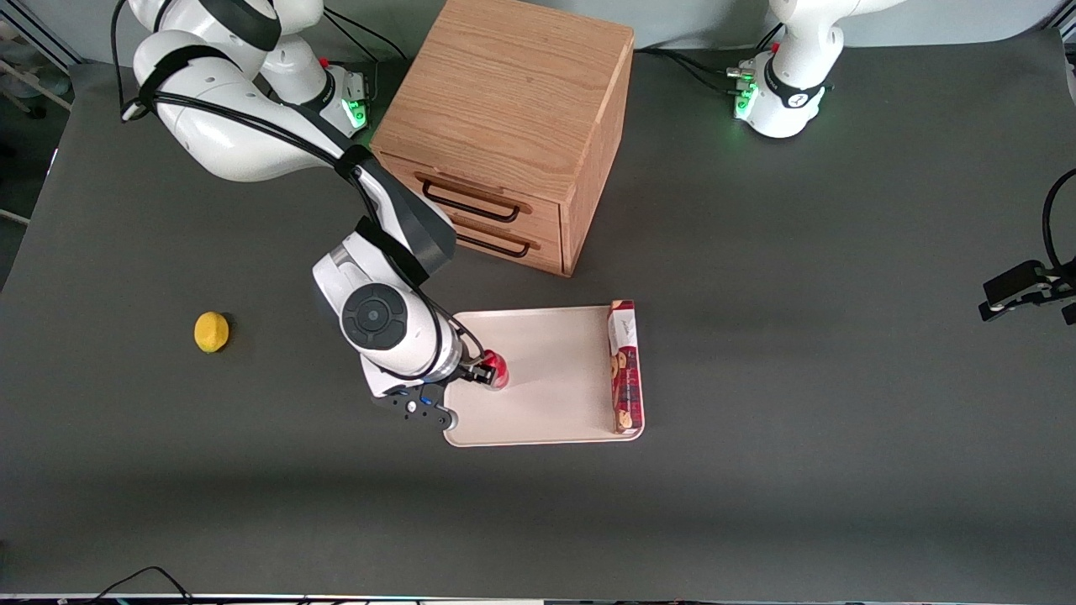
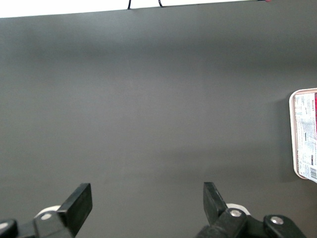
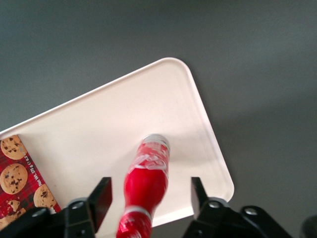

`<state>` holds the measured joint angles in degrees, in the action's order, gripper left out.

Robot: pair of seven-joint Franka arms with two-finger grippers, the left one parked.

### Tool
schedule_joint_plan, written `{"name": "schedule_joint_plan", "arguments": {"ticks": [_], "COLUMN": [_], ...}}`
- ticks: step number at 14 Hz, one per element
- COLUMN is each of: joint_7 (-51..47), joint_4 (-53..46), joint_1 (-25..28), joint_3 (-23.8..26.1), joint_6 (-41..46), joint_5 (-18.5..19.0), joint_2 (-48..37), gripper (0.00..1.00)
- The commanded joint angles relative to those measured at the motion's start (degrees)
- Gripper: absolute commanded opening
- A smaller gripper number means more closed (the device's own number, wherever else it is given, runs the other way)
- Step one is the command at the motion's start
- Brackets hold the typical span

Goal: Place coke bottle on tray

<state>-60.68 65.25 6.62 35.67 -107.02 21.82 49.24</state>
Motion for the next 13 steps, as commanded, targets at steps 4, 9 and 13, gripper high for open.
{"name": "schedule_joint_plan", "arguments": {"ticks": [4,9,13], "joint_7": [13.71,39.70,49.69], "joint_4": [-3.20,0.38,26.78], "joint_1": [-7.47,-15.49,-14.79], "joint_3": [1.87,-12.22,-26.69], "joint_6": [19.70,37.40,24.28], "joint_5": [-0.89,-13.34,-21.64], "joint_2": [-16.86,-34.88,-52.36], "gripper": [1.00,1.00,1.00]}}
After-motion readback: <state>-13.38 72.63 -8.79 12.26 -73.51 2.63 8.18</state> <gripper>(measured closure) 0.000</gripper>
